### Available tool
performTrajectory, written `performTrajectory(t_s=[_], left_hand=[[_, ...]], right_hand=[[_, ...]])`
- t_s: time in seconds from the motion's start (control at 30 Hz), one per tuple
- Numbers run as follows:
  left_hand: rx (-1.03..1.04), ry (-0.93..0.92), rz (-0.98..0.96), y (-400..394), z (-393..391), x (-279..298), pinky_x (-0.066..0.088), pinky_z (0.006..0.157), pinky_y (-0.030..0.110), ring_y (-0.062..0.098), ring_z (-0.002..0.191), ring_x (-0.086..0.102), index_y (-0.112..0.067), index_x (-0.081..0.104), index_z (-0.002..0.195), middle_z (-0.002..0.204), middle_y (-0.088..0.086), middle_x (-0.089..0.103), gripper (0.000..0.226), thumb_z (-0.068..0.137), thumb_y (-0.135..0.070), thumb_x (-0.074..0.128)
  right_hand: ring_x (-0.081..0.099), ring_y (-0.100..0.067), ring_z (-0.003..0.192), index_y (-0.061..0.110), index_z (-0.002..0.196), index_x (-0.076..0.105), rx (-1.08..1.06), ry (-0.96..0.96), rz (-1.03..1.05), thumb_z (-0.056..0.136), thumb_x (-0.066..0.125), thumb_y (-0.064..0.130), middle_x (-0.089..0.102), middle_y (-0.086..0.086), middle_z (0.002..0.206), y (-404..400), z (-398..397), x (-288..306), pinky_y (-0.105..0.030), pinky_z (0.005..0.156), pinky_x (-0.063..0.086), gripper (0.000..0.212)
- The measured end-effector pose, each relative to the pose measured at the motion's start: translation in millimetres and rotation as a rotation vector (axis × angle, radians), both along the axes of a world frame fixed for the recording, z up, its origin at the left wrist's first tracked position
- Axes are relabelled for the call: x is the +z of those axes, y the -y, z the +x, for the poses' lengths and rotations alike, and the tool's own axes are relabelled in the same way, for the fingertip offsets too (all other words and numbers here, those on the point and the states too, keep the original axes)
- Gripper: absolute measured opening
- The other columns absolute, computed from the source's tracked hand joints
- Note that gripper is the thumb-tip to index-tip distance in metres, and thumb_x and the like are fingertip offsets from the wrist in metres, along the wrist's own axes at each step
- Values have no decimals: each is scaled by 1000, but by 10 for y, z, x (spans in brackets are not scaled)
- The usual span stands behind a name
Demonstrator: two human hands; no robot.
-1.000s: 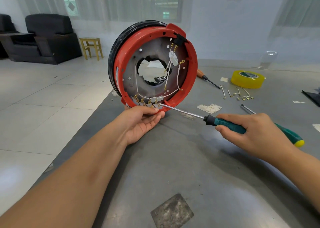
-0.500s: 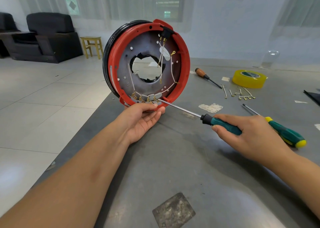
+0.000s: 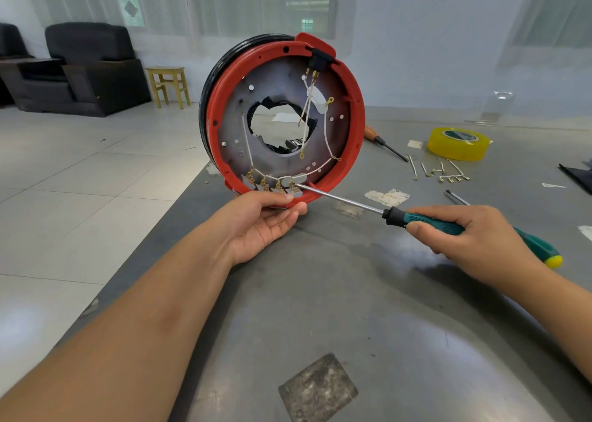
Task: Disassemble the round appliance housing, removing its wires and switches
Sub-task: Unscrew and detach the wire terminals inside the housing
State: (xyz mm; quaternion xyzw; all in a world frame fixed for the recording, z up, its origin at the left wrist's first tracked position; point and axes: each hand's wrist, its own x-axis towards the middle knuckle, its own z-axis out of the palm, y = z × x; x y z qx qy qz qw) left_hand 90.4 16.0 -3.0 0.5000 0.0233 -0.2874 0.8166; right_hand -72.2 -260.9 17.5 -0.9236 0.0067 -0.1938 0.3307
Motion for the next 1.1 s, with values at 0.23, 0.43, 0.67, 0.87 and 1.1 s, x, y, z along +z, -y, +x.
performTrajectory(t_s=[0.23,0.43,0.67,0.87,1.1], left_hand=[[-25,10,36,2,-13,11,65,68,27,28,87,81,5,82,77,101,29,77,28,97,5,62],[-31,12,50,-4,-17,14,64,65,26,26,84,81,5,82,79,101,29,77,26,97,5,62],[-26,11,45,-1,-25,10,65,66,27,27,80,80,8,80,81,100,30,76,24,97,6,62],[-18,4,36,-5,-28,25,65,66,27,27,80,80,10,75,95,101,31,76,14,97,6,62],[-49,10,62,-13,2,10,64,63,26,27,83,81,8,81,79,100,30,77,25,96,6,63]], right_hand=[[61,3,59,59,92,67,3,-50,40,86,71,49,67,20,64,84,23,-4,-8,49,44,13],[62,7,78,81,75,58,-23,-8,-8,77,67,61,66,33,73,91,12,30,-3,55,44,22],[61,10,86,83,78,56,-9,44,-41,80,70,55,65,39,79,115,13,20,0,60,43,32],[59,13,87,83,77,55,-9,66,-52,80,70,52,64,42,81,101,5,22,1,60,41,35],[58,14,89,84,77,53,-26,54,-54,70,61,69,61,47,87,102,12,11,1,59,42,19]])
